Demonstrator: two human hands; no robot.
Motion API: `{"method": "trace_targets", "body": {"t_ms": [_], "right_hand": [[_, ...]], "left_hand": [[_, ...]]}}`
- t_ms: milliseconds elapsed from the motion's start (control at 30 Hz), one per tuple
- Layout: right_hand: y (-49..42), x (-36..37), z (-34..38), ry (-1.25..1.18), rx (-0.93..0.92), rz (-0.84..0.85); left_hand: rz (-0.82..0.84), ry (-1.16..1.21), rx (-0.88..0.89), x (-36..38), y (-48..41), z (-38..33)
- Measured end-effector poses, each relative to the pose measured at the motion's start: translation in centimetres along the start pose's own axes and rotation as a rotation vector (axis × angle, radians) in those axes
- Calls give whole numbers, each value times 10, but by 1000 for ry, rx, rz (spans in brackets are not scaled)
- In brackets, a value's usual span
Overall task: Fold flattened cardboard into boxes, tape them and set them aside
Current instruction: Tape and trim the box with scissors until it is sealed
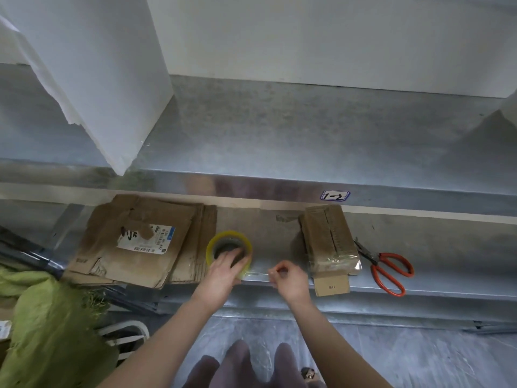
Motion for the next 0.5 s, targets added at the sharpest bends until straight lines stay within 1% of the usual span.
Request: {"method": "trace_targets", "body": {"t_ms": [167, 233, 367, 433, 500], "right_hand": [[-4, 1, 4, 228, -59, -78], [-2, 4, 6, 325, -58, -83], [-4, 2, 6, 343, -23, -78], [0, 4, 14, 425, -74, -39], [17, 3, 26, 467, -186, -30]], "left_hand": [[76, 64, -6, 2, -6, 4], [101, 65, -15, 3, -6, 5], [137, 86, -43, 1, -6, 7], [149, 91, -66, -2, -5, 5], [137, 79, -88, -6, -3, 1]]}}
Point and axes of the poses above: each hand's wrist, its own y-axis away from the middle knuckle, its own x-axis out of the palm, z = x × y, the point moved 5 cm from there along -y, towards the middle knuckle, and after that the axes turned 1 degree about z, right-handed, at the moved point
